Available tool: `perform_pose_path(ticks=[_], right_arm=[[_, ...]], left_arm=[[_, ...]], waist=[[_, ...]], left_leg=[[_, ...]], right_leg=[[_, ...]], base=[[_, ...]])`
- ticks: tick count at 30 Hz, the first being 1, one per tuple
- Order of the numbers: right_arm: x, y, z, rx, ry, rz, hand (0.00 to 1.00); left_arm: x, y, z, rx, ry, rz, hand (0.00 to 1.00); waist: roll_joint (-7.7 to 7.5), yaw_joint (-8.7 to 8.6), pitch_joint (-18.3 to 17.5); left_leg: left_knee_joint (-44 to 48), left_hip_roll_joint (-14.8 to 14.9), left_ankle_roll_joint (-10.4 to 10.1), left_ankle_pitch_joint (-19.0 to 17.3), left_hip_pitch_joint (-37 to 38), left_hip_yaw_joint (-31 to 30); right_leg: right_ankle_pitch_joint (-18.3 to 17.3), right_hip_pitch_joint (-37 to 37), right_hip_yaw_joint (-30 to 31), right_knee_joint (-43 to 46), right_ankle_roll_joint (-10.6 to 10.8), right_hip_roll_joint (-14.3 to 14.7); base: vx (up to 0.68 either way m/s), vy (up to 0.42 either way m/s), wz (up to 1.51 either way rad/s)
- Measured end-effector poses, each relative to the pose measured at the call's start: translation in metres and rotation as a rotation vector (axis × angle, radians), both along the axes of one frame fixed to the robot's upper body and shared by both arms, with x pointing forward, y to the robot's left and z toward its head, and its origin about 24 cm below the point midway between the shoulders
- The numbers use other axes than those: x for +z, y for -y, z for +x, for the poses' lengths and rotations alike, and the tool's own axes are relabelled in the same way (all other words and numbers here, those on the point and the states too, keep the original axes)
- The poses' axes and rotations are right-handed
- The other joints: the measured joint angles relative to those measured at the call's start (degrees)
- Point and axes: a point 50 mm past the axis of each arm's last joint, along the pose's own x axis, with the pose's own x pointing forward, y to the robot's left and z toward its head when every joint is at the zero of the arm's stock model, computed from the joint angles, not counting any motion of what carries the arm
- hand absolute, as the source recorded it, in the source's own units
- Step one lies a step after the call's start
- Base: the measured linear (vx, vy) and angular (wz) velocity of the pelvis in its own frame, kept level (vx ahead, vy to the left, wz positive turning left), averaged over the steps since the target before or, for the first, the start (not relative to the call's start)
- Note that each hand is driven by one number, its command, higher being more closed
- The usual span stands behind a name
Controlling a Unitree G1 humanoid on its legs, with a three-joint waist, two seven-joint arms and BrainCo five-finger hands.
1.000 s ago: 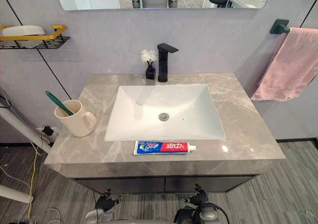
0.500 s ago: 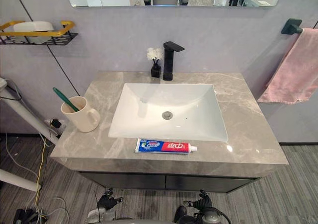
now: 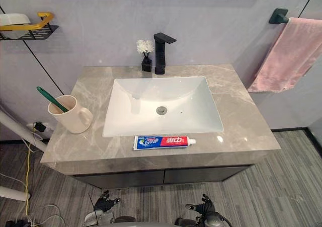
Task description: Organize washtable
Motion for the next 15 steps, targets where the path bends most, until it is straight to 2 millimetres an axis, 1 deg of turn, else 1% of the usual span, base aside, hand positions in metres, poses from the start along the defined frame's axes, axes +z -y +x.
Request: perform_pose_path(ticks=[2, 4, 6, 7, 12, 15], right_arm=[[-0.0007, 0.0007, -0.0013, 0.001, -0.007, -0.001, 0.00], [-0.0021, 0.0011, -0.0035, -0.001, -0.020, 0.001, 0.00], [-0.0023, 0.0012, -0.0038, -0.002, -0.021, 0.002, 0.00], [-0.0038, -0.0052, -0.0081, -0.018, -0.024, 0.028, 0.00], [-0.0038, -0.0053, -0.0081, -0.019, -0.024, 0.028, 0.00], [-0.0041, -0.0051, -0.0090, -0.051, -0.021, 0.046, 0.00]], left_arm=[[-0.0007, 0.0004, -0.0012, -0.003, -0.006, -0.001, 0.00], [-0.0015, 0.0025, -0.0020, -0.026, -0.013, -0.002, 0.00], [-0.0012, 0.0003, -0.0018, -0.031, -0.013, 0.004, 0.00], [-0.0004, -0.0025, -0.0006, -0.064, -0.011, 0.019, 0.00], [-0.0005, -0.0024, -0.0007, -0.064, -0.011, 0.019, 0.00], [-0.0005, -0.0024, -0.0007, -0.063, -0.011, 0.019, 0.00]], waist=[[0.17, -0.05, -0.3], [-0.29, 0.05, -0.9], [-0.37, 0.10, -0.9], [-2.24, 0.31, -1.5], [-2.22, 0.30, -1.5], [-2.24, 0.29, -1.5]], left_leg=[[0.1, -0.6, 0.1, 0.1, 0.5, -0.3], [0.0, -1.7, 0.5, 1.4, 0.5, -1.2], [-0.1, -2.0, 0.8, 1.8, 0.4, -1.4], [-7.1, -2.9, 0.6, 5.6, 0.4, -4.6], [-7.2, -2.8, 0.6, 5.6, 0.2, -4.6], [-7.5, -2.8, 0.6, 5.6, 0.4, -4.4]], right_leg=[[0.4, 1.3, 0.1, -1.5, -0.1, -0.1], [1.4, 2.3, 0.1, -3.5, 0.3, -0.6], [1.8, 2.7, 0.1, -4.7, 0.6, -1.2], [9.1, 3.4, -1.9, -12.3, 0.9, -1.4], [9.1, 3.2, -1.7, -12.3, 0.9, -1.3], [9.1, 3.2, -1.7, -12.3, 0.9, -1.3]], base=[[0.10, 0.041, -0.01], [0.07, 0.032, -0.02], [0.05, 0.025, -0.01], [0.00, 0.000, 0.00], [0.00, 0.000, 0.00], [0.00, 0.000, -0.01]])
